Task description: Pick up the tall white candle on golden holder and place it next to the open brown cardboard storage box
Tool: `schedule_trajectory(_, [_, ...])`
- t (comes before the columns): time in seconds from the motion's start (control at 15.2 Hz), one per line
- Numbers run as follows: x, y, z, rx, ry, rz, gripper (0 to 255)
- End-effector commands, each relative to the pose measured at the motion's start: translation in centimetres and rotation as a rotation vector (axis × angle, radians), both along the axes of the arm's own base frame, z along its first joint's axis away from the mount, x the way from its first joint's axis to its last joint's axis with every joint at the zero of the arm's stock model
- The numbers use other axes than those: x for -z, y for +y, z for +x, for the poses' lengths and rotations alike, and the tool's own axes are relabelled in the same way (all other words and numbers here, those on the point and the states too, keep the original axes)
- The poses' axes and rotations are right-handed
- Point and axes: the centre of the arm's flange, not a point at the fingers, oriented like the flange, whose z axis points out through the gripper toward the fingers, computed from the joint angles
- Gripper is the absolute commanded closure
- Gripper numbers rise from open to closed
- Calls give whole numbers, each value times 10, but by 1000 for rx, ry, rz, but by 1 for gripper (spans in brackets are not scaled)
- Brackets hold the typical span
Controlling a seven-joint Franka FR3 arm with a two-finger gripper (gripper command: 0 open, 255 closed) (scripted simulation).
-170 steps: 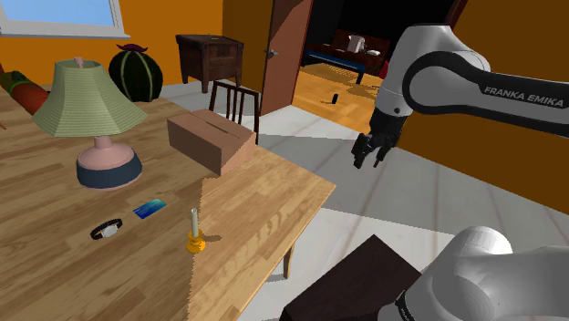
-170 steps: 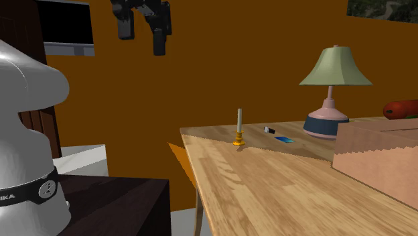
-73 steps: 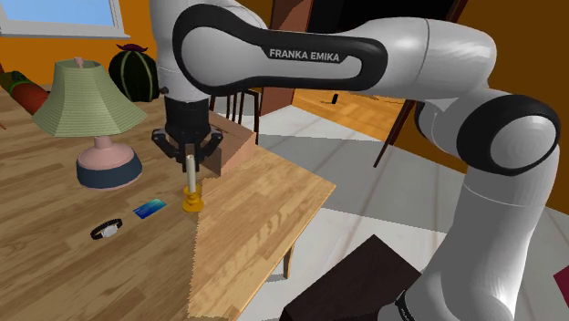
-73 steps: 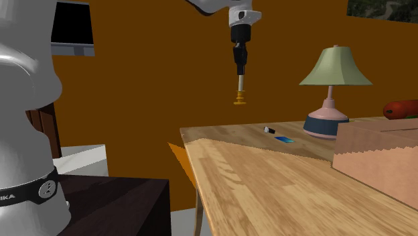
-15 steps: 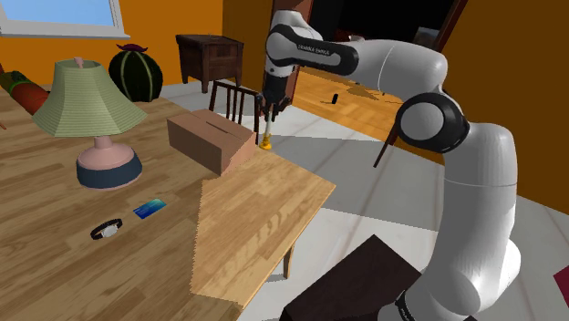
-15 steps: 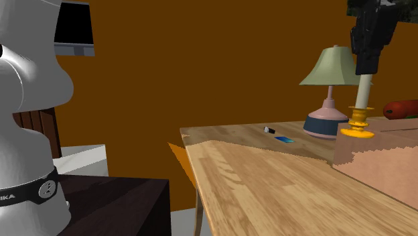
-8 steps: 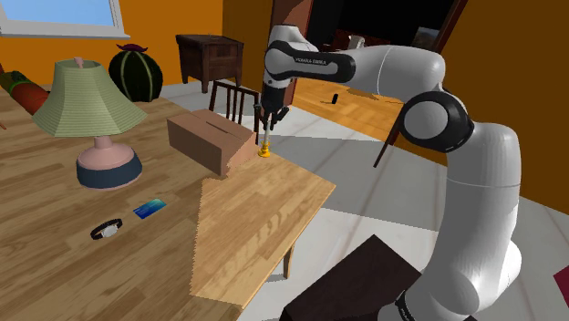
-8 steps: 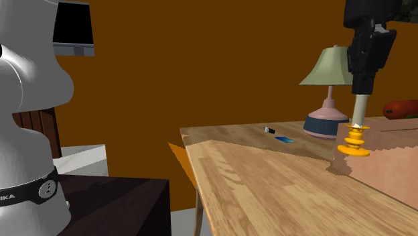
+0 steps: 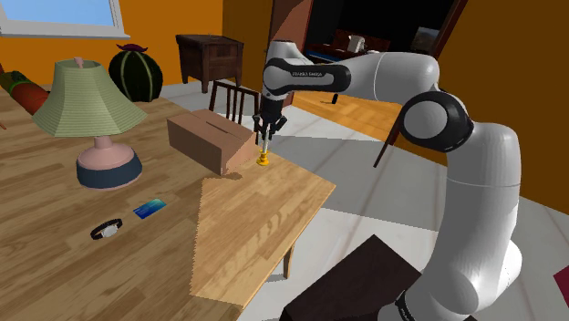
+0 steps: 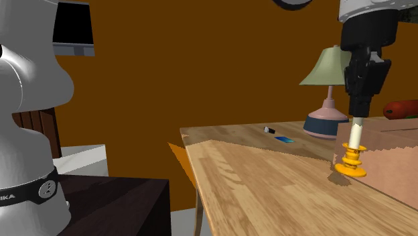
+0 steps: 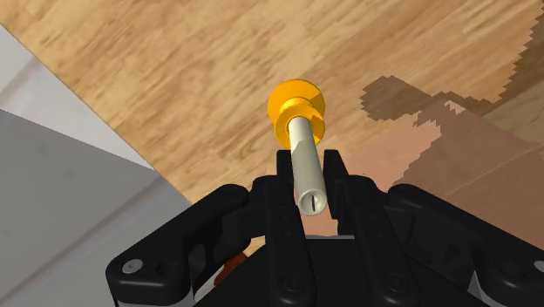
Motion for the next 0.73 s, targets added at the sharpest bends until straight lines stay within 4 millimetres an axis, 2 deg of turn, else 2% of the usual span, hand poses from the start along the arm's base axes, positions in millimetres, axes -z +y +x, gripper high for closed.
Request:
schedule_trajectory(0.0, [11, -1, 0, 0, -1, 0, 255])
schedule_trajectory(0.53, [53, -1, 0, 0, -1, 0, 255])
schedule_trajectory(0.66, [57, -1, 0, 0, -1, 0, 255])
